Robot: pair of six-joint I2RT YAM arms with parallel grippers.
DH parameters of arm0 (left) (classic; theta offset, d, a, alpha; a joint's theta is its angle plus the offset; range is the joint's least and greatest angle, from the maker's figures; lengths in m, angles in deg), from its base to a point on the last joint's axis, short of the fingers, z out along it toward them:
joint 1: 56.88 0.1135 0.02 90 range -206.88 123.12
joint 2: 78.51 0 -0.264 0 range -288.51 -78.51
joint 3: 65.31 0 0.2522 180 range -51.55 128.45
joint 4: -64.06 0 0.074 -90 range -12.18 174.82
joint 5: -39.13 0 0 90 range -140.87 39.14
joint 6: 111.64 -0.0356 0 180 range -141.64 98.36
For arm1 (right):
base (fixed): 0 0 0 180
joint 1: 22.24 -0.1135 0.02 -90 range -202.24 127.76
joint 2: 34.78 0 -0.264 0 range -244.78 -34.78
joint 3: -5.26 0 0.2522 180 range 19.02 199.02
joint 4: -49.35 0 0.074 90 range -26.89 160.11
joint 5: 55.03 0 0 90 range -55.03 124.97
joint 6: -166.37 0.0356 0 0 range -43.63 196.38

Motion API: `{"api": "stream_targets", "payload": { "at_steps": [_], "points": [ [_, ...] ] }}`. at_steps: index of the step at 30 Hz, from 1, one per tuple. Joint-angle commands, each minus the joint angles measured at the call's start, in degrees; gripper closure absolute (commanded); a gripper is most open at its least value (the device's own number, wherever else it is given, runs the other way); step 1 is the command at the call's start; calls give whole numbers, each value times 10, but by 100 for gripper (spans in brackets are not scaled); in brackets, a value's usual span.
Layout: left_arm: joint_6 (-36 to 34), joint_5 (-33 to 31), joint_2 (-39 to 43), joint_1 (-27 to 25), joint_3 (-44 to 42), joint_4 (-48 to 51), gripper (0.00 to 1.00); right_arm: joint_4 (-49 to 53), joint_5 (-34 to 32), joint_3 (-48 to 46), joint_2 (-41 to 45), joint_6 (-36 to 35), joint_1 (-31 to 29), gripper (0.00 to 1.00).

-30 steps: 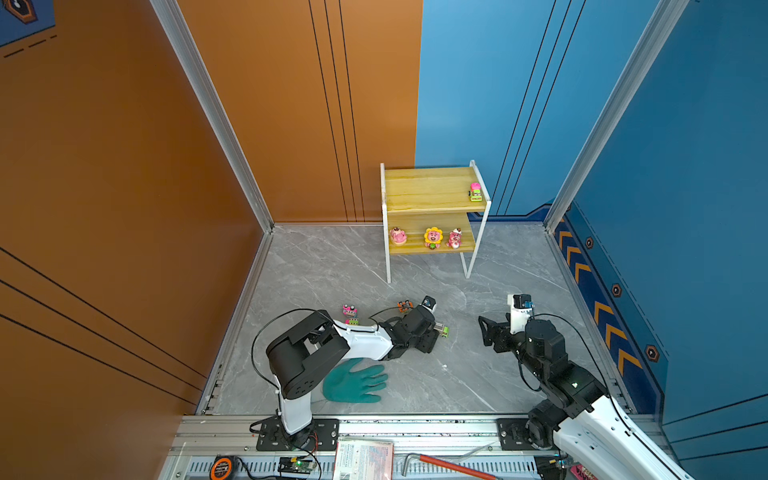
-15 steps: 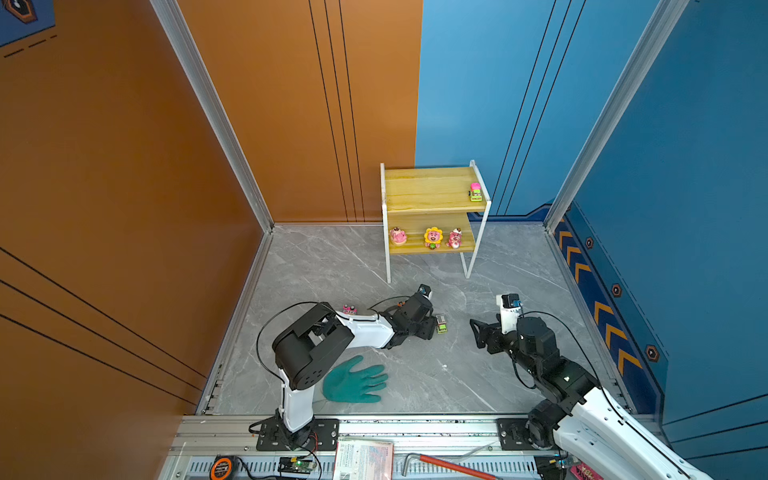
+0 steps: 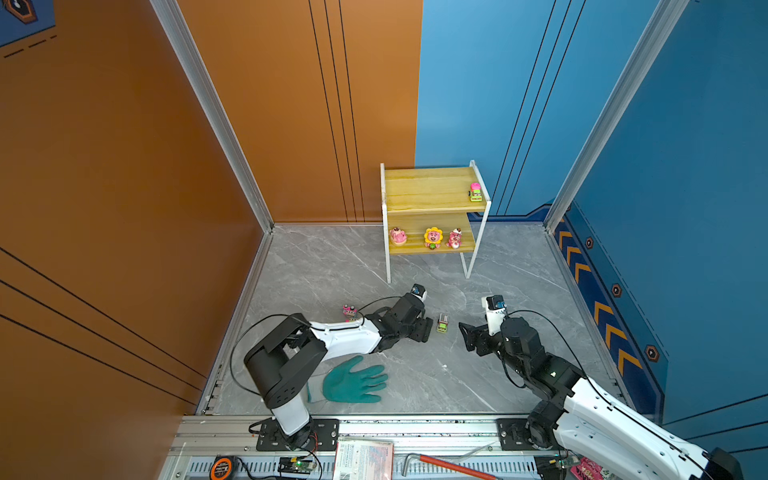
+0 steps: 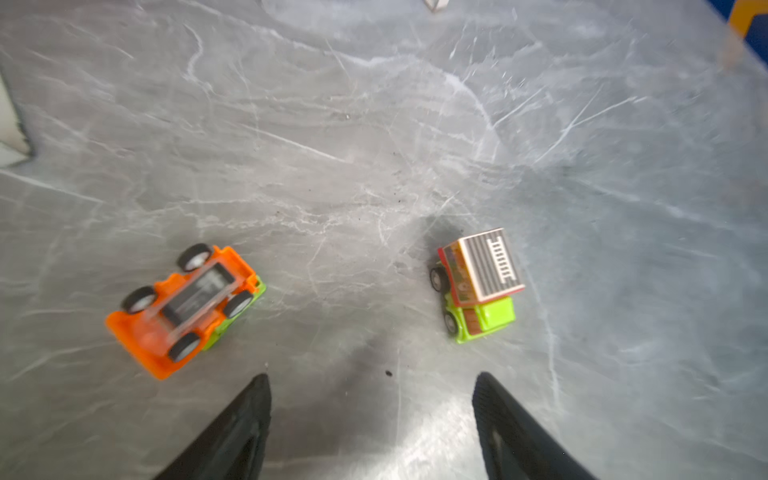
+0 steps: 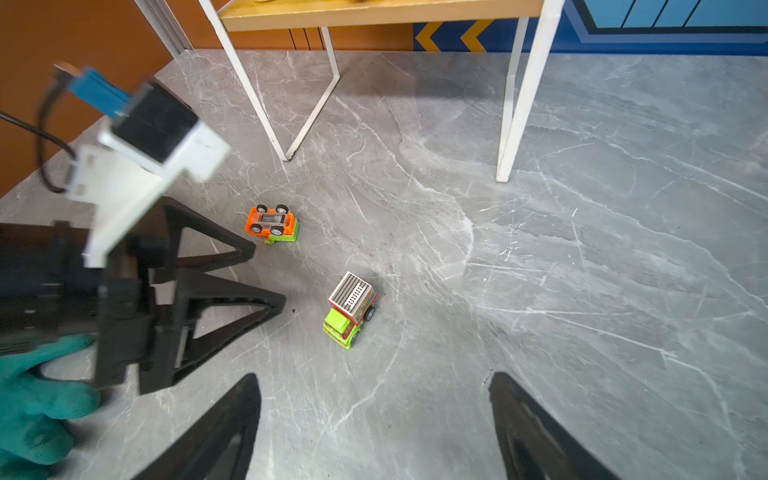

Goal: Place and organize the plastic toys onto the shelf
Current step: 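Move the right gripper over the truck while the left gripper rises toward the shelf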

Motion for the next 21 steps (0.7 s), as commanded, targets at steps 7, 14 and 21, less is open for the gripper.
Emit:
{"api": "stream_targets", "payload": {
  "at_steps": [7,14,21],
  "points": [
    [-78,-11,219,-11,17,211,0,-45,-214,29,-112,114,-116,13],
    [-122,61,227,29,214,451,2,-22,-336,82,-227,218,-180,14],
    [-151,107,250,59,192,401,2,16,-355,150,-329,313,-193,15]
  ]
}}
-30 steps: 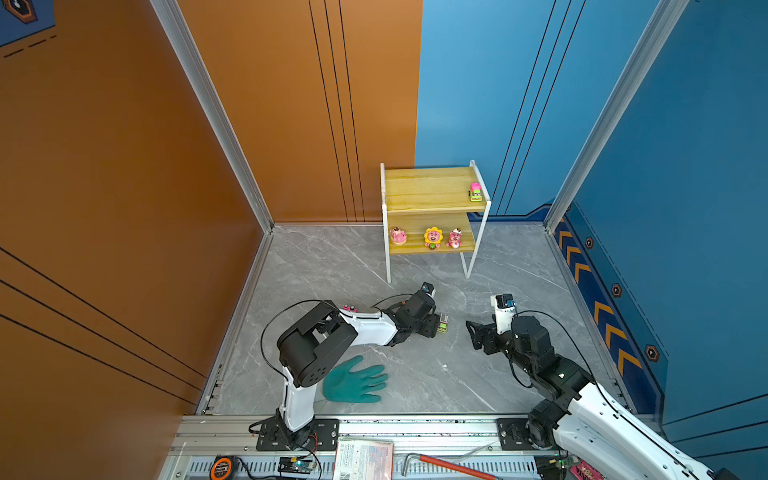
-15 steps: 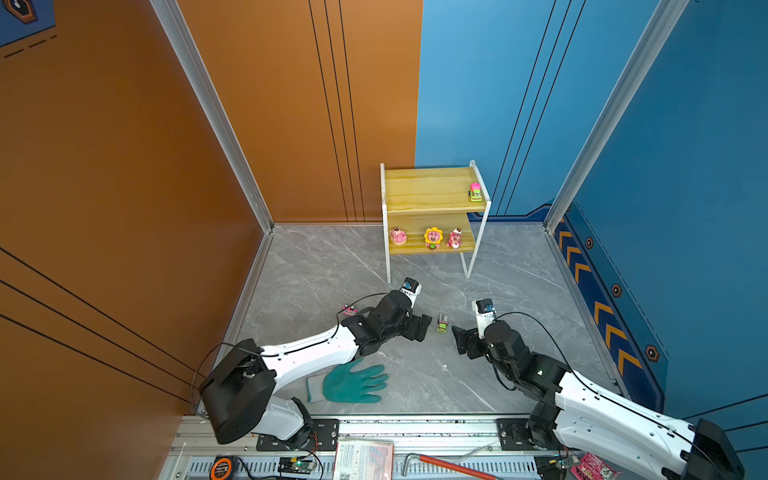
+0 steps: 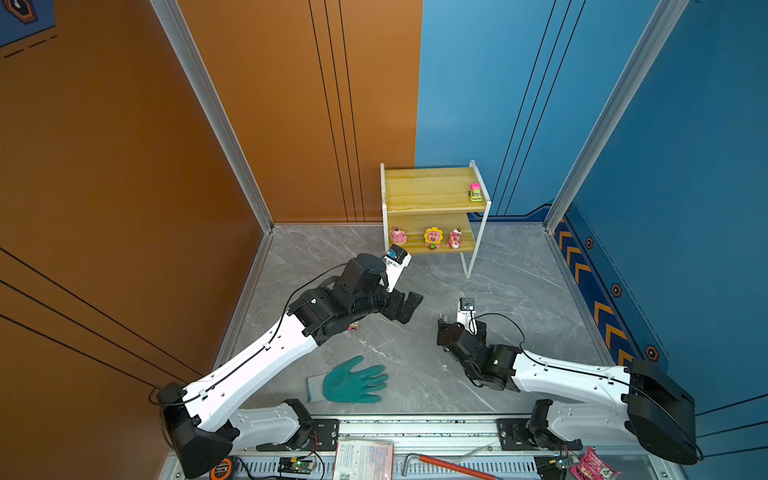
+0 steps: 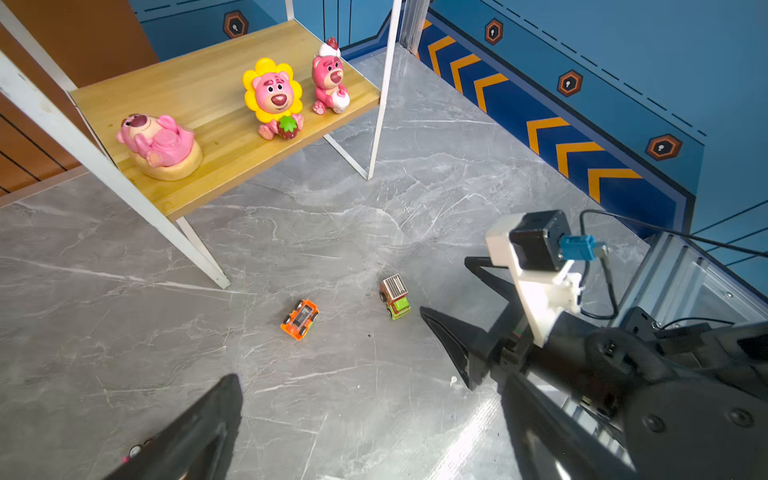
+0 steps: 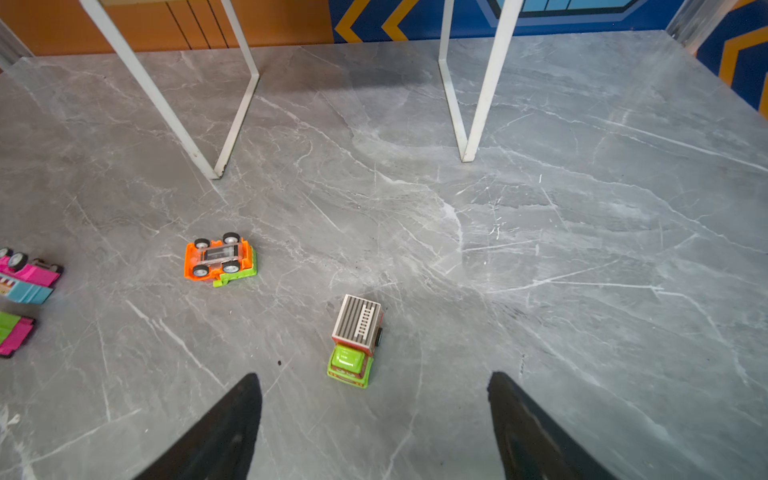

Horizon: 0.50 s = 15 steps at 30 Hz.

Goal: Place and organize the plastic toys onto the shelf
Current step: 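Move the right gripper over the truck while the left gripper rises toward the shelf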

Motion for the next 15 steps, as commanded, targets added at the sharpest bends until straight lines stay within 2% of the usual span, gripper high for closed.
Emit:
{"api": "stream_targets", "payload": {
  "at_steps": [1,4,15],
  "points": [
    [-21,55,11,25,-45,0,2,40,-40,44,-38,72,-9,15],
    [-7,110,28,56,-80,-34,2,63,-36,75,-69,94,-11,15],
    [3,104,45,96,-105,-53,1,94,-14,101,-132,126,-1,21]
  ]
}}
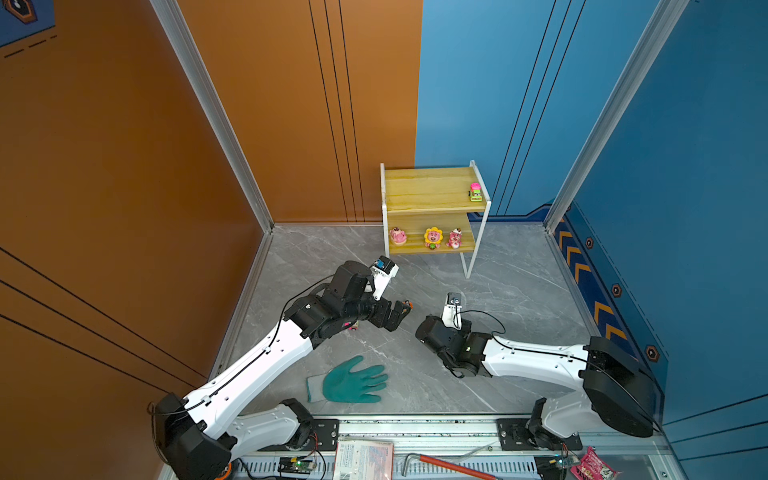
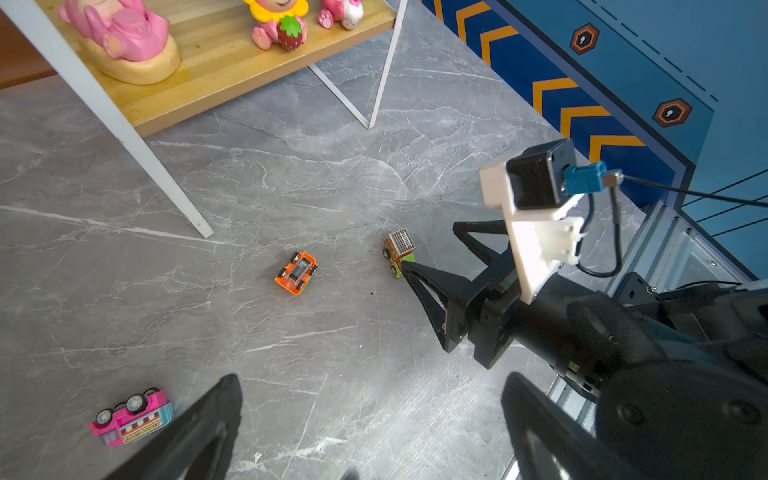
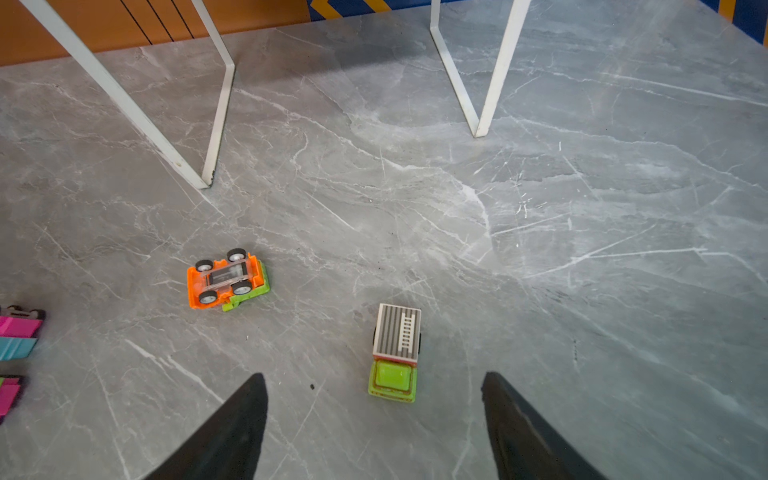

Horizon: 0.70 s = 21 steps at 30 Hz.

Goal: Place and organize the plastic toys onto the shelf
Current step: 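Move the right gripper over the truck while the left gripper rises toward the shelf, then lower the right gripper and close it on the truck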

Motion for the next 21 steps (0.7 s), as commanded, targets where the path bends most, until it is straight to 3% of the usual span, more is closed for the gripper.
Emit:
{"api": "stream_targets", "payload": {
  "at_steps": [1,11,21],
  "points": [
    [11,17,13,21,-11,-25,1,30,-4,3,-16,21,8,22],
    [28,33,16,45,-20,-39,0,-30,27,-20,-41,-15,41,34],
    [31,34,15,47,-22,-40,0,-58,43,8,-112,-24,55,37]
  ]
}}
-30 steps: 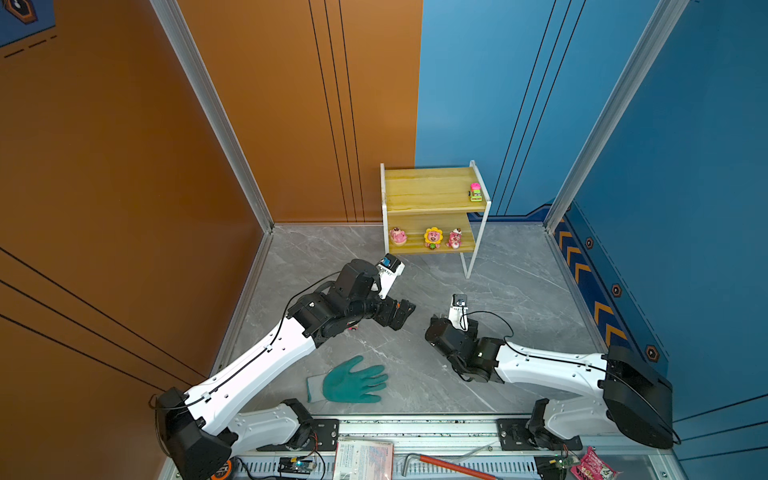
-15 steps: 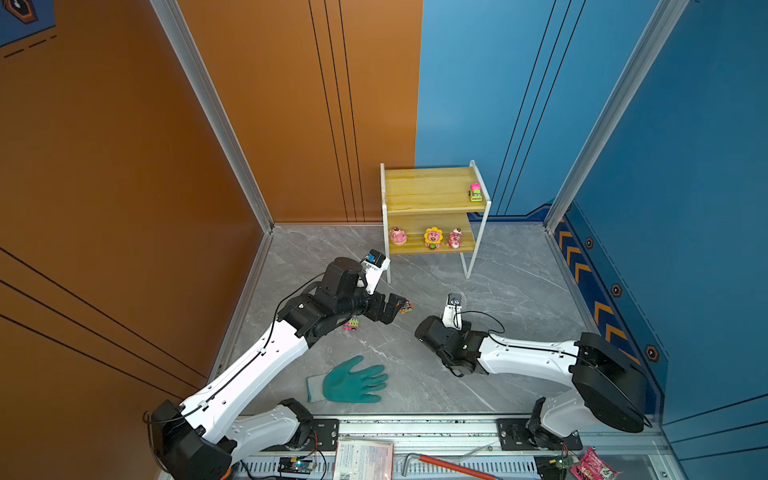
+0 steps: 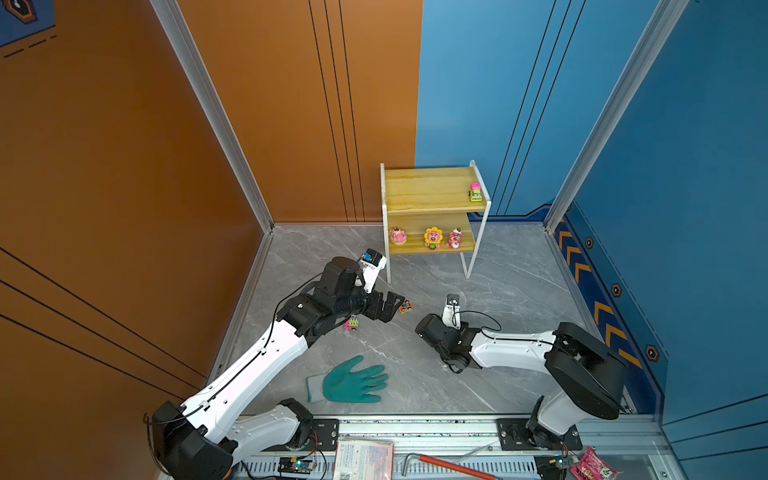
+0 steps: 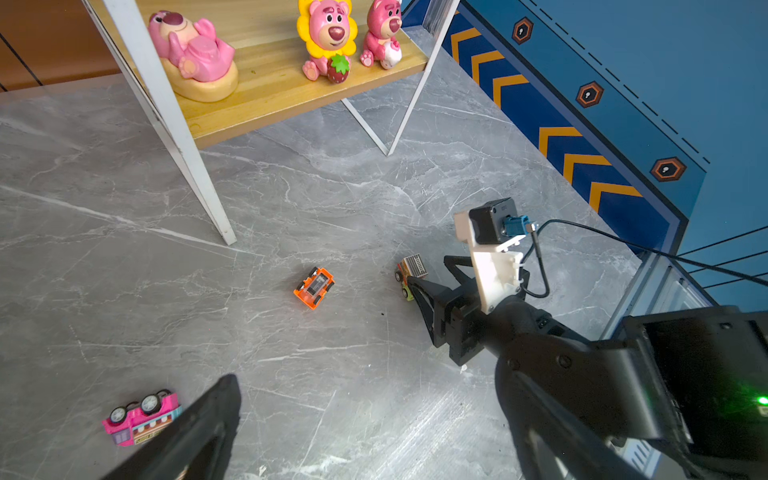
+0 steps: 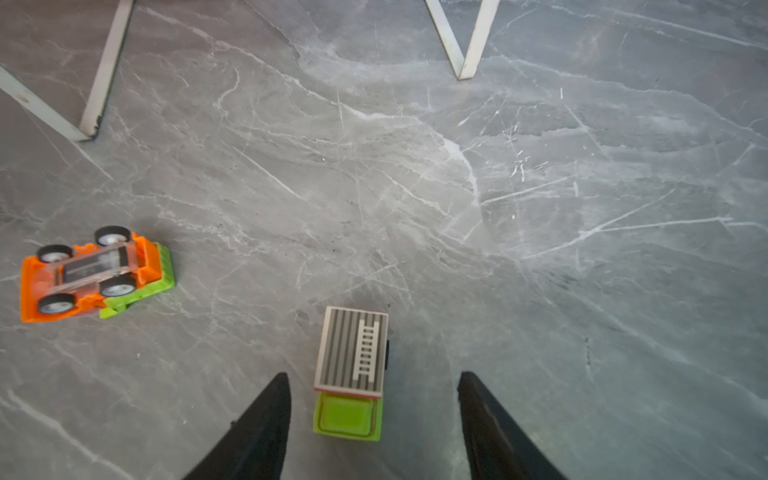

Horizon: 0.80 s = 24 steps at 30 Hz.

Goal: Place and organize the plastic toys onto the shelf
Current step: 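Lower the right gripper and close it on the truck, then lift the truck with the right gripper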

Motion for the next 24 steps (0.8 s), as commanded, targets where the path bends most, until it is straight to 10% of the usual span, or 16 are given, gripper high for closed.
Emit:
{"api": "stream_targets", "payload": {
  "at_steps": [1,24],
  "points": [
    [5,15,5,6,-7,-11,0,-12,6,19,-22,-9,5,38],
    [6,19,7,11,-8,-13,0,-72,13,22,-37,-63,24,76]
  ]
}}
